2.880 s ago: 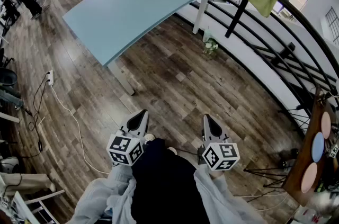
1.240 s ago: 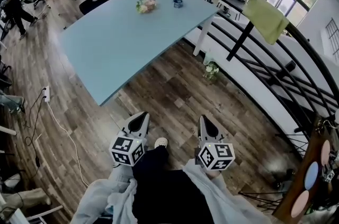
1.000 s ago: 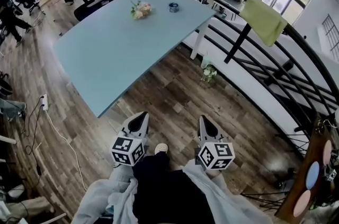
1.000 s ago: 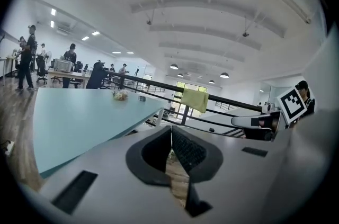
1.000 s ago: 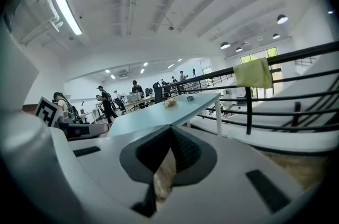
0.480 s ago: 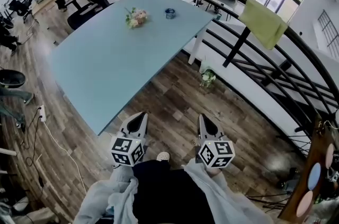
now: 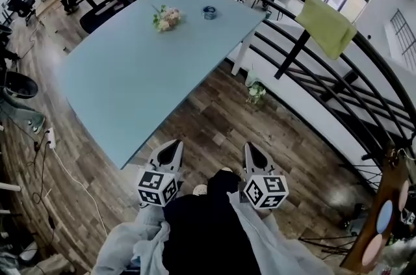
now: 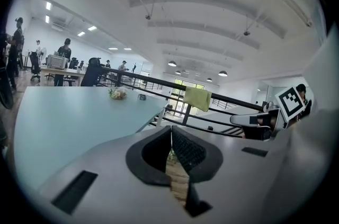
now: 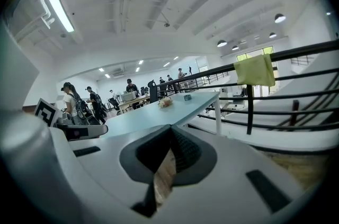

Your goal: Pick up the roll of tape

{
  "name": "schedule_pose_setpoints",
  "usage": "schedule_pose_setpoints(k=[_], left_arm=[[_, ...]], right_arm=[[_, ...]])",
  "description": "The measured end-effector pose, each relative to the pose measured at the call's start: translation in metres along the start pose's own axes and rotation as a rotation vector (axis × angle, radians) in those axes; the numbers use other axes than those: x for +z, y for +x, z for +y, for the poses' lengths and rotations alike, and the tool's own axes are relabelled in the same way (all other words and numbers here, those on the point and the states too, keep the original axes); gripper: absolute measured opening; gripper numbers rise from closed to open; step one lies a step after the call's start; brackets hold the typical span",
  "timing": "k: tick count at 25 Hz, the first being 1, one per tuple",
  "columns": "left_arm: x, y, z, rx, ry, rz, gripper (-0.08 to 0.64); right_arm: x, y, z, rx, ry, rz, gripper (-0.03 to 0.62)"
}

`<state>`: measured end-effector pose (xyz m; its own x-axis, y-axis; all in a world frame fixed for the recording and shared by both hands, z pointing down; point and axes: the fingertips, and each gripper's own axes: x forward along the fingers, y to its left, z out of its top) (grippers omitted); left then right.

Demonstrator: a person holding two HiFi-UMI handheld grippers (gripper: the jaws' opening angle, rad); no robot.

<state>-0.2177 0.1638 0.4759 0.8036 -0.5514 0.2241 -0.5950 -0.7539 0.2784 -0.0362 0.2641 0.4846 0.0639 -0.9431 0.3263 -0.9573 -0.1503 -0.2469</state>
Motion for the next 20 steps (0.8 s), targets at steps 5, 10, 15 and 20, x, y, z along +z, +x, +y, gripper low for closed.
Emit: schedule_pose_setpoints(k=[5,10,15,20], left_arm=[[-0.001,0.011,0.007,0.018,-0.007,0.004,0.017],[0.007,0.037,0.021,0.042,-0.012,-0.007,0.017],[0.021,0.081,0.030,0.052,-0.013,-0.008,0.017],[0.045,0.125,0.039,0.056,-0.008,-0.025,0.017]], right_arm=[[0.003,0.018,-0.004,0.024,0.002,0.002,0.006],[0.012,0.048,-0.013,0.050,-0.014,0.014,0.006],[0.031,0.085,-0.038,0.053,-0.017,0.021,0.008],[0.058,0.128,-0.062,0.066,-0.005,0.018,0.091]])
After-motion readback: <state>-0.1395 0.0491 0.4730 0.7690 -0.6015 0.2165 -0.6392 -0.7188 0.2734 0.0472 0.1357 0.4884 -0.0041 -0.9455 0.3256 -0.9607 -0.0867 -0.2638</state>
